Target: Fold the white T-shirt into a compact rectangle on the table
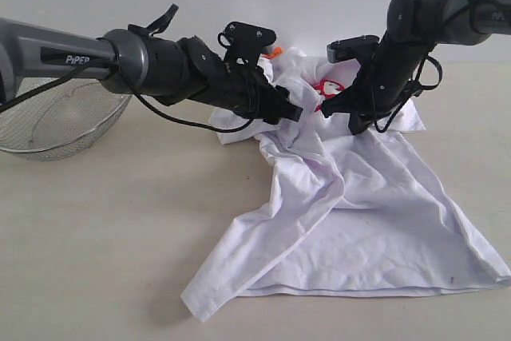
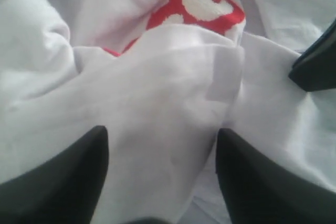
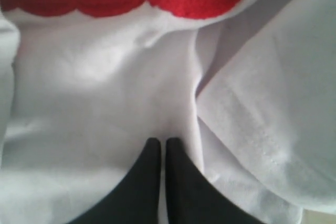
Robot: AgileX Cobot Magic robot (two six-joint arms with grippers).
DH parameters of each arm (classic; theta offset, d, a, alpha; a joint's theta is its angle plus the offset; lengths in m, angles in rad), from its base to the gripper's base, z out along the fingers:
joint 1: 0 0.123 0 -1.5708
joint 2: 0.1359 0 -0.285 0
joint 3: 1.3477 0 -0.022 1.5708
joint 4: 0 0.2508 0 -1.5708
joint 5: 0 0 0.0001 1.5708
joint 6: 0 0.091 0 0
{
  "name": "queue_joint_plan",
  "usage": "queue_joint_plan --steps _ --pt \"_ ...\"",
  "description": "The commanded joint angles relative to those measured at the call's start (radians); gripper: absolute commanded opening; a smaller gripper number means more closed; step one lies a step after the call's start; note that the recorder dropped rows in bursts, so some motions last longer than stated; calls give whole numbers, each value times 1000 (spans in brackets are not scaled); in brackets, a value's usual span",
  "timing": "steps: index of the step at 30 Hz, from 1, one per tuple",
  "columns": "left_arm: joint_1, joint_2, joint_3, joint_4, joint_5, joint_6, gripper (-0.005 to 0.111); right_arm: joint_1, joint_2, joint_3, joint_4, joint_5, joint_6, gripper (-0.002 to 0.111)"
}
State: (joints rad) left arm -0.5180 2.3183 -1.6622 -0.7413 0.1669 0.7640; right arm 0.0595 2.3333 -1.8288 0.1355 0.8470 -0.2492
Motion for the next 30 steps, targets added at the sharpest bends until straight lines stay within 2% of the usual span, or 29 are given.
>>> queue_joint_plan --steps 1,8,9,11,12,18,22,27,30 --pt "-3 36 -8 -1 -10 -19 50 -8 -8 4 -1 -8 -5 0" --pt "-3 61 -26 -1 -10 -19 39 -8 -8 4 -1 -8 -7 0" --pt "-3 61 -26 -1 -10 -19 31 -8 -8 4 -1 -8 -7 0" --pt "-2 55 -27 8 -7 -15 8 -8 -8 4 -1 -8 -10 0" --pt "-2 50 -27 32 -2 -7 5 -8 -8 4 -1 -8 -12 0" --pt "-2 -11 -27 93 43 -5 4 -8 -8 4 -3 -10 -14 0" --pt "3 -72 -27 197 71 -15 4 -8 -8 4 -11 -10 -14 0" --pt "61 -134 -26 254 205 -84 4 -8 -8 4 -19 -10 -14 0" --pt "113 -158 -26 364 303 -162 4 -8 -8 4 -29 -10 -14 0"
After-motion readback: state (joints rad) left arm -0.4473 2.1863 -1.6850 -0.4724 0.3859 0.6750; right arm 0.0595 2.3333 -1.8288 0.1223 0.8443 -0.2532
